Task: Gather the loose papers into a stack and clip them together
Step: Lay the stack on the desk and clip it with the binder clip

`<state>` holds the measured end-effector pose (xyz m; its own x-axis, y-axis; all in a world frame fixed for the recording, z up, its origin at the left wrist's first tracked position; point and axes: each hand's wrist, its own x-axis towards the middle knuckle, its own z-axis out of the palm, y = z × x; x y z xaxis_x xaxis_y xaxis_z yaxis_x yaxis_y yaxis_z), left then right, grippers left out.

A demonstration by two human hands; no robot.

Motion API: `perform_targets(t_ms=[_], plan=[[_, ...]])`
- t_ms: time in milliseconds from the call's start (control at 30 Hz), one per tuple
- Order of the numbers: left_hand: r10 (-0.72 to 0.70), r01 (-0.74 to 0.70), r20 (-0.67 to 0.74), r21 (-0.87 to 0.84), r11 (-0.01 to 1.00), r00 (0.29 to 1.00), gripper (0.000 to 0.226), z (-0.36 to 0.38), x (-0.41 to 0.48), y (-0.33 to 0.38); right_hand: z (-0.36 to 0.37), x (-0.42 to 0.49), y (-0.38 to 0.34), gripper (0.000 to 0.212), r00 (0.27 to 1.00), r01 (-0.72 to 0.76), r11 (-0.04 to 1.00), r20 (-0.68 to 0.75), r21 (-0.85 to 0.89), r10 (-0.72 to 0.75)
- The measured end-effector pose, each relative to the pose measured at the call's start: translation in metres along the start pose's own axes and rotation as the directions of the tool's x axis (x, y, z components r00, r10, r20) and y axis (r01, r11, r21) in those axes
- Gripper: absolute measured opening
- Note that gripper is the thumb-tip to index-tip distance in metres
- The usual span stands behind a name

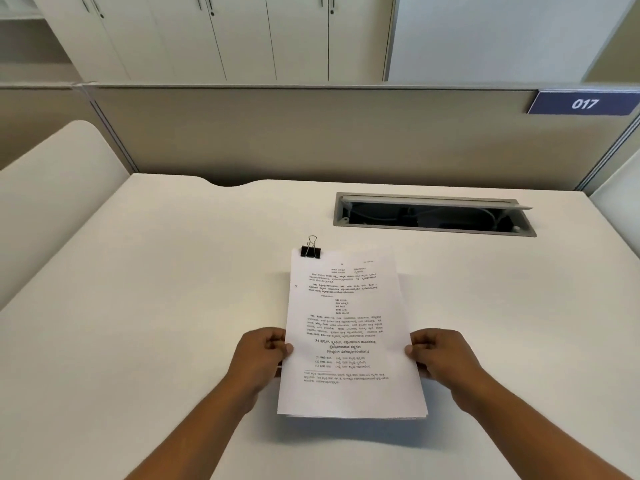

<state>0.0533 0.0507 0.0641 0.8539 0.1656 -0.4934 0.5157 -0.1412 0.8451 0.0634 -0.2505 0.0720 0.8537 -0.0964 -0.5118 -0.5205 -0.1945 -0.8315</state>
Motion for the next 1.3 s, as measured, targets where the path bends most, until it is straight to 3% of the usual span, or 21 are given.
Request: perform_targets(t_ms=[233, 667, 800, 1133, 1300], plan=[[0.043, -0.036, -0.08, 0.08, 0.996, 0.996, 0.018, -0.033, 0.061, 0.031, 0.037, 0.05, -0.043, 0.006, 1.0, 0.02, 0.999, 0.02, 0.036, -0.021], [0.146, -0.058, -0.236, 0.344, 0.937, 0.961, 0.008, -0.065, 0.18, 0.073, 0.102, 0.162, -0.085, 0.008, 0.999, 0.0, 0.997, 0.032, -0.079, 0.002], [0.143, -0.043, -0.25, 0.367, 0.929, 0.958, 0.015, -0.073, 0.202, 0.074, 0.119, 0.183, -0.095, 0.005, 0.999, 0.004, 0.994, 0.035, -0.106, -0.001], [0.134, -0.017, -0.297, 0.365, 0.931, 0.945, 0.015, -0.082, 0.219, 0.061, 0.13, 0.193, -0.109, 0.014, 1.0, 0.016, 0.979, 0.004, -0.204, -0.016], [0.125, -0.012, -0.332, 0.322, 0.946, 0.935, 0.009, -0.086, 0.221, 0.055, 0.13, 0.193, -0.11, 0.007, 0.999, 0.027, 0.973, -0.033, -0.231, -0.035]])
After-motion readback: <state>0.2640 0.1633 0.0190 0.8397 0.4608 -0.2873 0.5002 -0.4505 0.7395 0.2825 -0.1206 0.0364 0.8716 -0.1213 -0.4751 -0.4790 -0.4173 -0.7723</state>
